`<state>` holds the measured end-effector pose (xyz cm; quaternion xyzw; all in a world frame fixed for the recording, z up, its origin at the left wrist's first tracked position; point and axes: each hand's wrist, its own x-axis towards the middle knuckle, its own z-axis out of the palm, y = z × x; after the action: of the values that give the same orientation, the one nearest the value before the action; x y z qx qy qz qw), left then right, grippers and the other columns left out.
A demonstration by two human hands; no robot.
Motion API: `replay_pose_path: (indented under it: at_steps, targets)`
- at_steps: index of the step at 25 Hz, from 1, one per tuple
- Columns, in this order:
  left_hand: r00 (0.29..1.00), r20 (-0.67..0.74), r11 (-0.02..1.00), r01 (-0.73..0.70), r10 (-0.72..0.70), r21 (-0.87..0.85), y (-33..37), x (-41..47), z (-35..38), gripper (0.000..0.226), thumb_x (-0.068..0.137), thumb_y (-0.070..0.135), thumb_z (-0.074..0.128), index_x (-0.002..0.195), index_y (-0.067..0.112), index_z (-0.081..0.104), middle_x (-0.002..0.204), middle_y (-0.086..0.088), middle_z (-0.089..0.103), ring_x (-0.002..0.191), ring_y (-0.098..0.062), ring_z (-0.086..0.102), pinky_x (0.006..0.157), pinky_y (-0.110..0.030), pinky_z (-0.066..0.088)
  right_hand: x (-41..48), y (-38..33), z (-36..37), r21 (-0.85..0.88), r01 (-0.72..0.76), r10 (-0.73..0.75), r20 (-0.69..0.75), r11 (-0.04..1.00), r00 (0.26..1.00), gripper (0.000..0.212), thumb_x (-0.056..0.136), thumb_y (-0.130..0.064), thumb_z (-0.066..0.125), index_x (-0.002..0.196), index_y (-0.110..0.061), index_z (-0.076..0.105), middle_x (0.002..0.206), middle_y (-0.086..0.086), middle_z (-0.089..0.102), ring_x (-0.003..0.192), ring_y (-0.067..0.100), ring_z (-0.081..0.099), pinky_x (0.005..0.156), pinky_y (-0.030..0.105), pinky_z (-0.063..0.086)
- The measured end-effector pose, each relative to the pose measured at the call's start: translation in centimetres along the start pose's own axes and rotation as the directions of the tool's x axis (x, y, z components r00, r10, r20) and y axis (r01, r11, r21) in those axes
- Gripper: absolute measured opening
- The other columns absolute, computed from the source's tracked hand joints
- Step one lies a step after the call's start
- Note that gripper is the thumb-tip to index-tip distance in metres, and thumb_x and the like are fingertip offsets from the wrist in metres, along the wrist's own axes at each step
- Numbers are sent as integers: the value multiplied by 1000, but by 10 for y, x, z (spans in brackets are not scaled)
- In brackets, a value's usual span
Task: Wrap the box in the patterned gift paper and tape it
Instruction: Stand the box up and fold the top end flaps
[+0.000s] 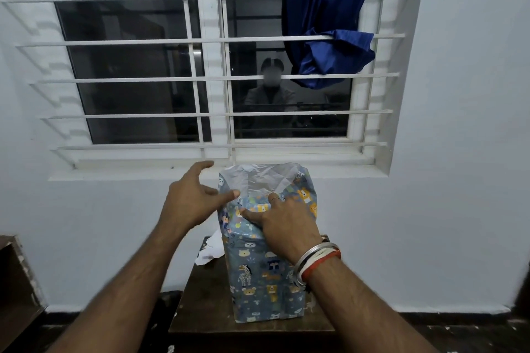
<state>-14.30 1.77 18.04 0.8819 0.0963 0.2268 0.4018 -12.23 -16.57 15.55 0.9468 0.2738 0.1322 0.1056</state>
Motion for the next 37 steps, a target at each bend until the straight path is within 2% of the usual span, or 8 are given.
replay_pose_path:
  at_steps: [10,14,19,22,25,31,35,37]
  targets:
    - [975,-221,995,-57,39,-77,-9,-29,27,71,89,27,75,152,34,43,64,18,64,77,-11,66,95,-44,56,-3,-1,-2,-11,5,-5,-8,1000,1000,53,111,-28,31,158,-51,21,157,23,34,127,43,51,98,44,47]
    - [981,-183,997,-66,60,-28,-1,-20,17,75,92,18,71,158,30,36,62,16,58,62,-2,57,79,-26,52,-2,-2,-1,-20,6,-7,-21,1000,1000,54,111,-27,31,158,-51,20,156,23,35,125,42,53,93,42,48]
    - [838,-398,927,-329,374,179,19,-20,1,36,96,27,67,132,28,62,101,6,76,88,-12,72,87,-32,56,-3,-1,3,-25,3,-3,-30,1000,1000,53,111,-27,32,157,-51,23,154,22,37,126,41,51,94,43,47]
    - [789,-133,785,-547,599,291,21,-33,27,12,96,27,63,107,29,68,96,13,74,85,-9,68,78,-31,57,-3,-1,4,1,-16,16,-92,1000,996,46,108,-22,35,150,-39,44,145,20,45,120,39,54,93,44,47]
    - [881,138,839,-473,453,269,5,-36,59,24,100,23,51,111,35,69,97,11,75,89,-12,69,80,-36,57,-7,4,9,84,-38,51,-155,996,987,39,101,-16,43,134,-22,64,124,10,58,108,31,60,90,39,48]
    - [848,270,669,-527,457,524,14,-30,75,32,104,46,38,116,36,66,102,8,66,95,-20,66,78,-35,51,-26,25,34,449,-109,230,-224,887,947,23,93,-12,50,109,-28,50,95,1,67,80,28,58,63,36,40]
    - [873,275,678,-486,402,551,25,-19,86,44,106,47,32,98,24,68,91,2,59,90,-28,65,79,-39,53,-30,31,56,760,-66,575,-429,646,697,36,92,-13,61,121,-32,53,112,-10,61,97,11,55,78,29,46]
    - [876,280,683,-481,393,550,28,-14,90,40,104,47,37,96,21,67,96,1,62,94,-27,64,79,-38,52,-27,38,64,920,-113,781,-250,377,572,58,88,-20,74,138,-31,46,126,-10,51,108,8,53,89,27,47]
